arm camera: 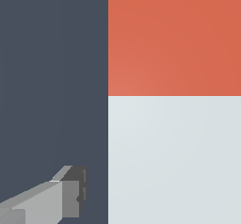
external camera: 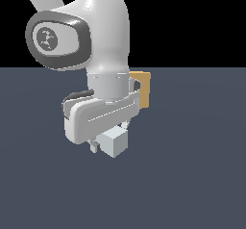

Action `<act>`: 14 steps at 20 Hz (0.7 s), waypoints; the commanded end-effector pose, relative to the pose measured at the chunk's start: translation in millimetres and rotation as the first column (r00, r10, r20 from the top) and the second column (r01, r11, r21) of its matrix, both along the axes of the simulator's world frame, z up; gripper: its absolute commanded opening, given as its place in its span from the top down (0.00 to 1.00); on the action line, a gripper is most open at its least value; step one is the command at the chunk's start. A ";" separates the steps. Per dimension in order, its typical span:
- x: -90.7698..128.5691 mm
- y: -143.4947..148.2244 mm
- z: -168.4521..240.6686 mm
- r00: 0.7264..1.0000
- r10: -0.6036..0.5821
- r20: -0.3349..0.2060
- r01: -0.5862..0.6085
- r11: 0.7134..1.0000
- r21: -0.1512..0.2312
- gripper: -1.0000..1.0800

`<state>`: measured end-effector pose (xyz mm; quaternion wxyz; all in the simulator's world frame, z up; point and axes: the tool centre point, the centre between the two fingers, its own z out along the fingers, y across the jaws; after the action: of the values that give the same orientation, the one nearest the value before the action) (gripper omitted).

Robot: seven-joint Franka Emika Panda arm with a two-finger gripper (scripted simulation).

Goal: Insert the peg into the horizontal hole in a box.

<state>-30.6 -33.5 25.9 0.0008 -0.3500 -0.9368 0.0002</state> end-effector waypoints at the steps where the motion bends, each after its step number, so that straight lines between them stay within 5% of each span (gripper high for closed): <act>1: 0.7 -0.1 -1.1 1.000 0.000 0.001 0.000 1.000 0.000 1.00; 14: 0.9 1.9 0.0 1.000 -0.004 0.001 0.004 1.000 0.000 1.00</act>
<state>-30.1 -32.8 25.3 0.0004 -0.3512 -0.9363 0.0002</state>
